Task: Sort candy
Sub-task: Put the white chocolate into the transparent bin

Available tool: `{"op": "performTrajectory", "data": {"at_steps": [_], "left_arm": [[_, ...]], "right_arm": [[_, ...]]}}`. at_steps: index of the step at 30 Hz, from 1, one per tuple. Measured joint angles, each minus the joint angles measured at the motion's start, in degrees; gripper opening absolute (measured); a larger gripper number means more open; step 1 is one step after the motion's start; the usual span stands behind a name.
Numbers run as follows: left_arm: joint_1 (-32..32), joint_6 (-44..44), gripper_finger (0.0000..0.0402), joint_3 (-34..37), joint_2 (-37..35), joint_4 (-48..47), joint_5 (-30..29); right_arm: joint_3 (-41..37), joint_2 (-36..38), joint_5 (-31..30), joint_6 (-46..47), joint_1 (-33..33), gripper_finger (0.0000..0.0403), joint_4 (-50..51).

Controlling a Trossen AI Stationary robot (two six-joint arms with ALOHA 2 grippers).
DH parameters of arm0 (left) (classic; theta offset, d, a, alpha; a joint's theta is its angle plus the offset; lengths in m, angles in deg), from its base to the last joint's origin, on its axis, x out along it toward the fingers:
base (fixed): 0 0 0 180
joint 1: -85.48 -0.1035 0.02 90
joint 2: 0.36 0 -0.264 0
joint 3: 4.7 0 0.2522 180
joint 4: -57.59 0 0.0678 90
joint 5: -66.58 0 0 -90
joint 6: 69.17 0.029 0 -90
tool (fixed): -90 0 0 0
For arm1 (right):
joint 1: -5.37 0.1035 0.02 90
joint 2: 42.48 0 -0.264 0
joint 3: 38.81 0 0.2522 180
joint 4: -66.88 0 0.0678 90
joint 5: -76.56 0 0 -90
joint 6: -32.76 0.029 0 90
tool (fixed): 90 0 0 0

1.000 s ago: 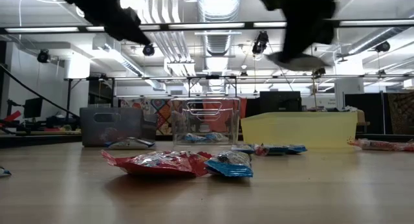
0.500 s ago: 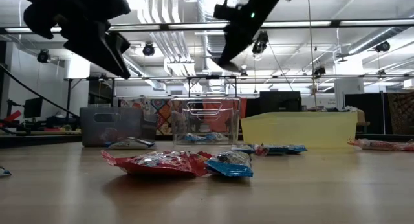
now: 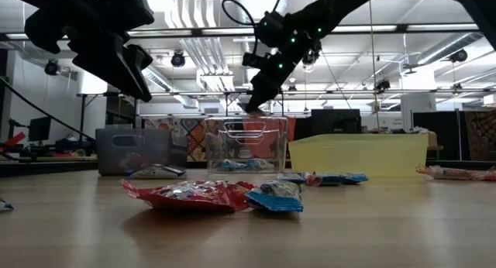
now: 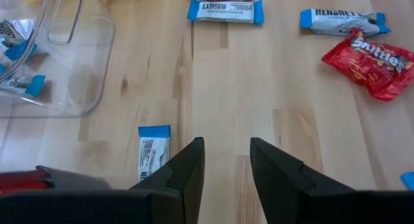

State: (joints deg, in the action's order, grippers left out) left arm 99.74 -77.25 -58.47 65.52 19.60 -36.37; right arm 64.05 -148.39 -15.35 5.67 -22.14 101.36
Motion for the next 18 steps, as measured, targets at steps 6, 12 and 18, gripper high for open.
{"op": "performTrajectory", "data": {"at_steps": [6, 12, 18], "left_arm": [[0.00, 0.02, 0.0109, -0.02, 0.00, 0.02, -0.02], [0.00, 0.02, 0.0109, -0.02, 0.00, 0.18, -0.02], [0.00, 0.02, 0.0109, -0.02, -0.01, 0.39, -0.03]], "right_arm": [[1.42, -1.91, 0.50, 1.95, -0.74, 0.0043, -0.28], [1.45, -1.94, 0.40, 1.20, -1.17, 0.0042, -0.16], [1.45, -1.94, 0.41, 1.83, -1.32, 0.0047, 1.03]]}}
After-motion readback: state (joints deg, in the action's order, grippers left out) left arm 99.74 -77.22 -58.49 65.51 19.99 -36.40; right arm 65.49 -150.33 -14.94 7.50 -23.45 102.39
